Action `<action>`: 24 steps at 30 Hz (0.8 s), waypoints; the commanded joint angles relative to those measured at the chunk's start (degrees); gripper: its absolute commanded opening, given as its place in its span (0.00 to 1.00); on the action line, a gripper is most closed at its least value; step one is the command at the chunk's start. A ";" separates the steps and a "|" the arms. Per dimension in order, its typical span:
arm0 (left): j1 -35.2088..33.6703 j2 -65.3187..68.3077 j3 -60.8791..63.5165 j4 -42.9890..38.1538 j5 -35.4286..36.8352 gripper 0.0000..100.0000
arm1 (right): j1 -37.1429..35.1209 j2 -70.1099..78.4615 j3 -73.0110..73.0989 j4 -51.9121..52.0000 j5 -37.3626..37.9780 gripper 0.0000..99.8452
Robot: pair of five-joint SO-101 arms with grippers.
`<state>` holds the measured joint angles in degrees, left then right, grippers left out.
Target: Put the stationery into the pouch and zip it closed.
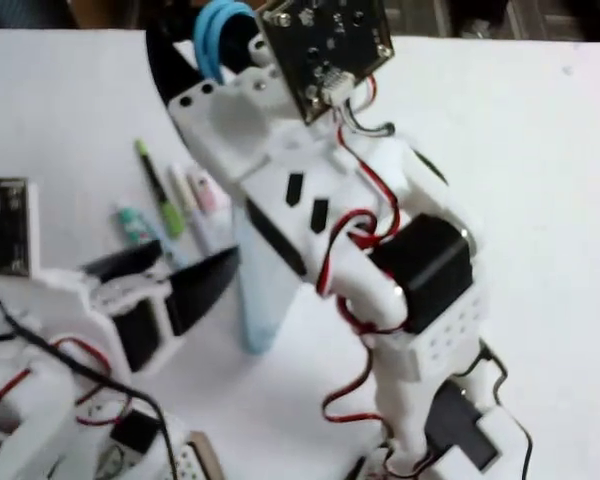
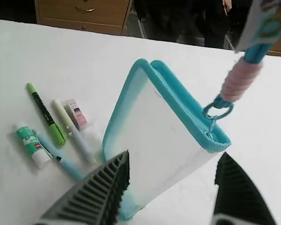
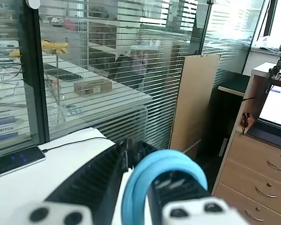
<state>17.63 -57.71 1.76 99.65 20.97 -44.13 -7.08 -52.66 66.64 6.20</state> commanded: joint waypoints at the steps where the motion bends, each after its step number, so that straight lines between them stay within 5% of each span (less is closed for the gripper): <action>1: 3.12 2.59 2.55 -3.25 0.79 0.30 | -0.57 -1.36 -1.23 -1.19 0.26 0.02; 14: 6.29 14.46 2.37 -6.68 2.64 0.32 | -0.57 -1.80 -1.41 -1.19 0.26 0.02; 24: 0.84 24.22 2.46 -5.36 -0.53 0.32 | -0.40 -1.80 -1.76 -1.19 0.26 0.02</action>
<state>19.38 -36.00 3.87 93.41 22.73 -44.40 -7.08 -52.66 66.64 6.20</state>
